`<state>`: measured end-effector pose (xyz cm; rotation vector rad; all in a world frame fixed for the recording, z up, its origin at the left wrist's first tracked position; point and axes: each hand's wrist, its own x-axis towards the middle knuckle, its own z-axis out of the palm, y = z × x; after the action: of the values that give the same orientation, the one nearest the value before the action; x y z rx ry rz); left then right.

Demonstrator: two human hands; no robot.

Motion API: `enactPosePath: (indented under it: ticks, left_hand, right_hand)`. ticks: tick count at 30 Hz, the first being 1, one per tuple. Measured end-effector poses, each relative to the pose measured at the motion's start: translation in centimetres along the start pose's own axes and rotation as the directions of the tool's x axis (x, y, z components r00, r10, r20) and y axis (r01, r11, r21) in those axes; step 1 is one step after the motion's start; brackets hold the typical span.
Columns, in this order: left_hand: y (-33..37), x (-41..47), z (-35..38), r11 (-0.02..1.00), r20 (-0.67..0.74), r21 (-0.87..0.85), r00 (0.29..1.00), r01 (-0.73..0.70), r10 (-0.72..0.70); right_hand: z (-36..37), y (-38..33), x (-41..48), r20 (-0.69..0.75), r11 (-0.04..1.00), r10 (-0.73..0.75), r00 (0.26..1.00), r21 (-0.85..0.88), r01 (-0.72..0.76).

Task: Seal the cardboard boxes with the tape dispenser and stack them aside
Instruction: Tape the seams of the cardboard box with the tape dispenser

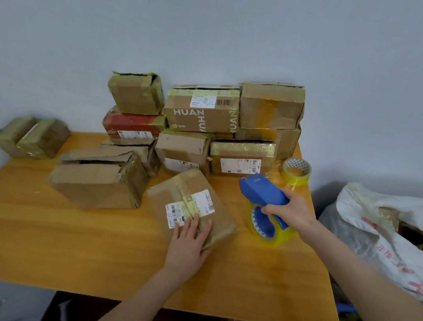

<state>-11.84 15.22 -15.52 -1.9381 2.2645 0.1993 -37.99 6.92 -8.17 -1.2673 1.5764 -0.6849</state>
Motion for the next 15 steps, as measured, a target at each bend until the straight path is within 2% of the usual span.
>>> enactPosePath:
  ticks: [3, 5, 15]
  left_hand:
    - [-0.2, -0.7, 0.3, 0.977, 0.037, 0.018, 0.977, -0.213, 0.212]
    - [-0.2, -0.3, -0.2, 0.954, 0.054, 0.021, 0.953, -0.3, 0.298]
    - [-0.4, 3.7, -2.4, 0.968, 0.116, 0.019, 0.962, -0.252, 0.248]
  right_hand:
    - [-1.5, -0.7, 0.4, 0.003, 0.998, -0.002, 1.0, 0.065, 0.002]
    - [-2.2, -1.2, 0.6, 0.007, 0.995, -0.003, 1.0, 0.099, 0.002]
    - [-3.5, -1.9, 0.2, 0.112, 0.999, -0.04, 0.993, 0.04, 0.036]
